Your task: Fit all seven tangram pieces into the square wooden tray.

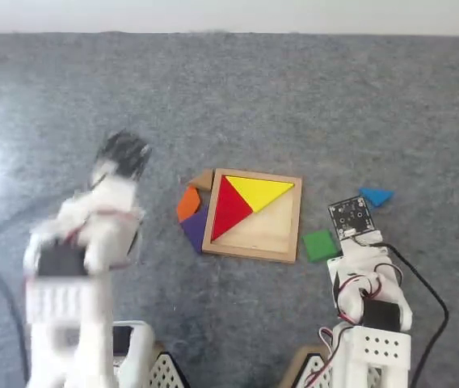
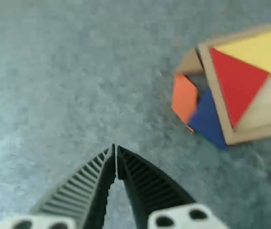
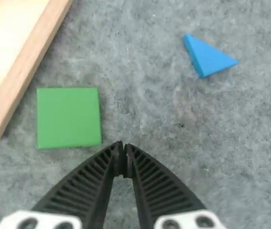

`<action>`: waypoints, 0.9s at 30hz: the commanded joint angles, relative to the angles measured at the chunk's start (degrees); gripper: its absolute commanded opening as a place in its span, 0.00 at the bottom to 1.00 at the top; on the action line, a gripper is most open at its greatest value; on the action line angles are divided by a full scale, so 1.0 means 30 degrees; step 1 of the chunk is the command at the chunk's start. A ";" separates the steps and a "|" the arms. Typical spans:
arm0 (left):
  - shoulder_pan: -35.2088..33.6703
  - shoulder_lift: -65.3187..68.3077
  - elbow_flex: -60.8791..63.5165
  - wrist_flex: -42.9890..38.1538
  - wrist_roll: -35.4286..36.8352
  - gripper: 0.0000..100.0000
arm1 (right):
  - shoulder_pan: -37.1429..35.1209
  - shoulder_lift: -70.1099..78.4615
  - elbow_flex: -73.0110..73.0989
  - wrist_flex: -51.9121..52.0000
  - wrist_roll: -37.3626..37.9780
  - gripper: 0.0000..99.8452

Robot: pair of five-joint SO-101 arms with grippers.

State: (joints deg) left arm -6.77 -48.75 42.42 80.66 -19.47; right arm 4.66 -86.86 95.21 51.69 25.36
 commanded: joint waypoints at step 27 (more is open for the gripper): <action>0.4777 1.9165 -0.4908 -0.8293 0.4835 0.11 | -0.0161 -0.0308 -0.0117 -0.0659 0.0234 0.01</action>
State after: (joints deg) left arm 7.03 8.22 29.85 56.75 -5.76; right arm 4.66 -86.86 95.21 51.08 25.36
